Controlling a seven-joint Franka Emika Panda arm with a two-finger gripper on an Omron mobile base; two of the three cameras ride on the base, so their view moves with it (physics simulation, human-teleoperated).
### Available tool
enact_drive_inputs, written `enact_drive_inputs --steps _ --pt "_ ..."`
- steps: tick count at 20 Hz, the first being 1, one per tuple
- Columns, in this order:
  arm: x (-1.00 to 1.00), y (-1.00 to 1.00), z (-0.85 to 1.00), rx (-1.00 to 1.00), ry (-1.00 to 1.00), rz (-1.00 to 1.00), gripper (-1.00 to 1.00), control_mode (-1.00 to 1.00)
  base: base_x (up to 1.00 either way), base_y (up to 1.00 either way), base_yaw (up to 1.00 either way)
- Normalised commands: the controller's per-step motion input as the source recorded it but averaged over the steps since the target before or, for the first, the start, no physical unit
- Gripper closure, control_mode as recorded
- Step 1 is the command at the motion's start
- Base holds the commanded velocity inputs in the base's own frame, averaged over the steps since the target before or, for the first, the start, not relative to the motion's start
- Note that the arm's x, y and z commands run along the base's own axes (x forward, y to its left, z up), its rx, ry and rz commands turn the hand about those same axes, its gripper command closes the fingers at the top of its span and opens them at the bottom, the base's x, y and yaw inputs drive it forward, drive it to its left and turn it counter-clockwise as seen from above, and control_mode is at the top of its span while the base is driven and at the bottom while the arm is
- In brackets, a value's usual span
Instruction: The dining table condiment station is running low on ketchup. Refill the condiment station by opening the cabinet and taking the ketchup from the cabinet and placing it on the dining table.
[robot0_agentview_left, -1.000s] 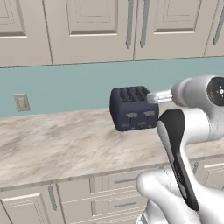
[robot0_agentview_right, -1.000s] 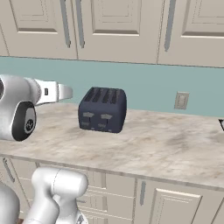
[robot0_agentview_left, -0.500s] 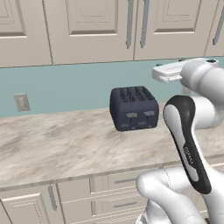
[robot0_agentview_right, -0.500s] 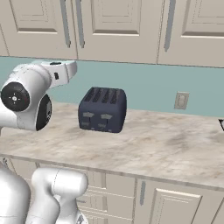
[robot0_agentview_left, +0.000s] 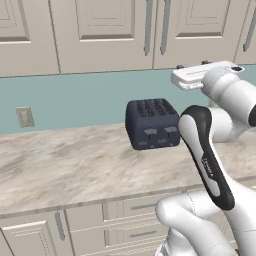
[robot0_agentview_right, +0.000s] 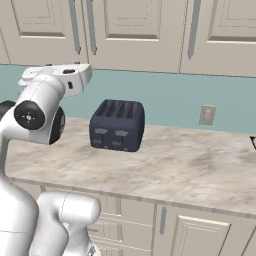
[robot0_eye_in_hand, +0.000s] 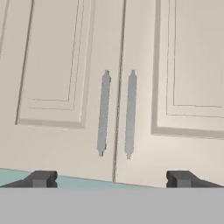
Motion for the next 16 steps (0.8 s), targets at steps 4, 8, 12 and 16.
enact_drive_inputs --steps 4,8,12,16 --pt "0.25 0.00 0.50 0.00 -0.22 0.00 -1.00 -1.00 0.00 0.00 0.00" --pt "0.44 0.00 0.26 0.01 -0.09 0.00 -1.00 -1.00 0.00 0.00 0.00" --pt "0.58 -0.06 0.23 0.04 0.00 0.00 -1.00 -1.00 0.00 0.00 0.00" --pt "0.51 -0.10 0.20 0.05 0.00 0.00 -1.00 -1.00 0.00 0.00 0.00"
